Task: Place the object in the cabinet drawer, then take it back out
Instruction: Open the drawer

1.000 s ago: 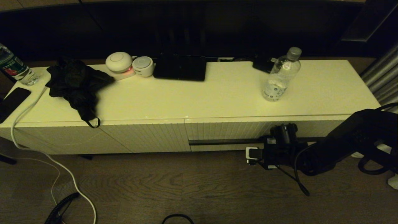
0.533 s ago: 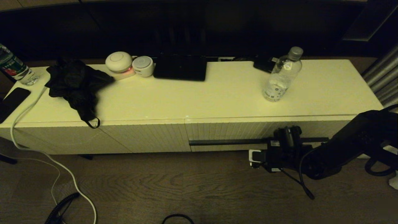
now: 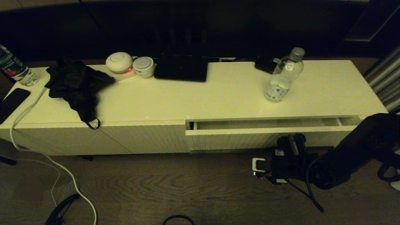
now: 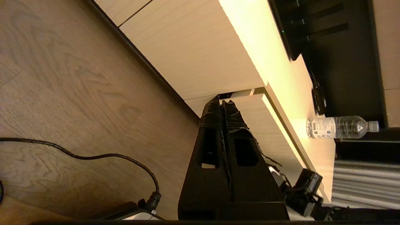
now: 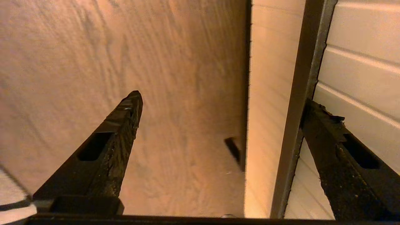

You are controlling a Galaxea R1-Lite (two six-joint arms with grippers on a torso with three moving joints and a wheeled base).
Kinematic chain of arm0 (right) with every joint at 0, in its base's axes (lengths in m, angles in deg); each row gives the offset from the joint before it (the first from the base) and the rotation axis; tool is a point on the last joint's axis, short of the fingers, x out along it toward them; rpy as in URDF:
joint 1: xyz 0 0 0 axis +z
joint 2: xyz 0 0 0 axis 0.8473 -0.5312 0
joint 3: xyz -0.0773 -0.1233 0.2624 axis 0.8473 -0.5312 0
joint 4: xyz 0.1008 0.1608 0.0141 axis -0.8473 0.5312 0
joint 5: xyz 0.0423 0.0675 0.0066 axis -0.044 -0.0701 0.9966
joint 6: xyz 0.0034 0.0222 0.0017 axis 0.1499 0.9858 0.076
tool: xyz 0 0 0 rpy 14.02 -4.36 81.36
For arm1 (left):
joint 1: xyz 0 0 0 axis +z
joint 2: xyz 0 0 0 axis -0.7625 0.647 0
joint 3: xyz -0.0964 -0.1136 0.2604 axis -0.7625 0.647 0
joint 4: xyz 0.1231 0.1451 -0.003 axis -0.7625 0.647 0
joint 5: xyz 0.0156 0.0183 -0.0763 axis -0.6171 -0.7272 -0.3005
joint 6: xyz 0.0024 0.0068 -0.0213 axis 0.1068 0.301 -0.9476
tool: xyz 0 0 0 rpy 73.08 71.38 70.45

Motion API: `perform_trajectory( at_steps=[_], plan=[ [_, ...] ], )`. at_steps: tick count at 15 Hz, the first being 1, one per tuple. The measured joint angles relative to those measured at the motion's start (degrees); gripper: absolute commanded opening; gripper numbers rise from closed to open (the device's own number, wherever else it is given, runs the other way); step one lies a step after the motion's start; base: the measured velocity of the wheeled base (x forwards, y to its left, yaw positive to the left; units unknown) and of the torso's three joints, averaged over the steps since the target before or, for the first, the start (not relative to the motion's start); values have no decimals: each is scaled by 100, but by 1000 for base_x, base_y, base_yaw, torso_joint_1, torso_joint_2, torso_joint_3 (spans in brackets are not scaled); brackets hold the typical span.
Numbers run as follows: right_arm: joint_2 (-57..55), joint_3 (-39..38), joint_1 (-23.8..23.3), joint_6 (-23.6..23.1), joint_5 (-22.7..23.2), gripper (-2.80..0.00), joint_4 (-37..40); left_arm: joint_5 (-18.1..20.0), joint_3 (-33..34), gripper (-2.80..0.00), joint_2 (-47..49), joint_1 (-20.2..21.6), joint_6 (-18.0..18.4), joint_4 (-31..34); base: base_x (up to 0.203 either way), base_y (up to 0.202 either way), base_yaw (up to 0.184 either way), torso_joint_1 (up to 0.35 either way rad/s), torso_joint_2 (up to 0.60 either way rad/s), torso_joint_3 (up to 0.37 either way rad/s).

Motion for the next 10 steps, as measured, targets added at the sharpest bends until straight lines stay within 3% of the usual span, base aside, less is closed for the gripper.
perform_trajectory(
  at_steps=[5,10],
  plan=[
    [208,-570,197,343,17,0,29,-1,0,-280,0,0,0,0,0,0,0,0,0,0],
    [822,-1032,585,1015,129,0,756,-1,0,-280,0,0,2,0,0,0,0,0,0,0]
  ],
)
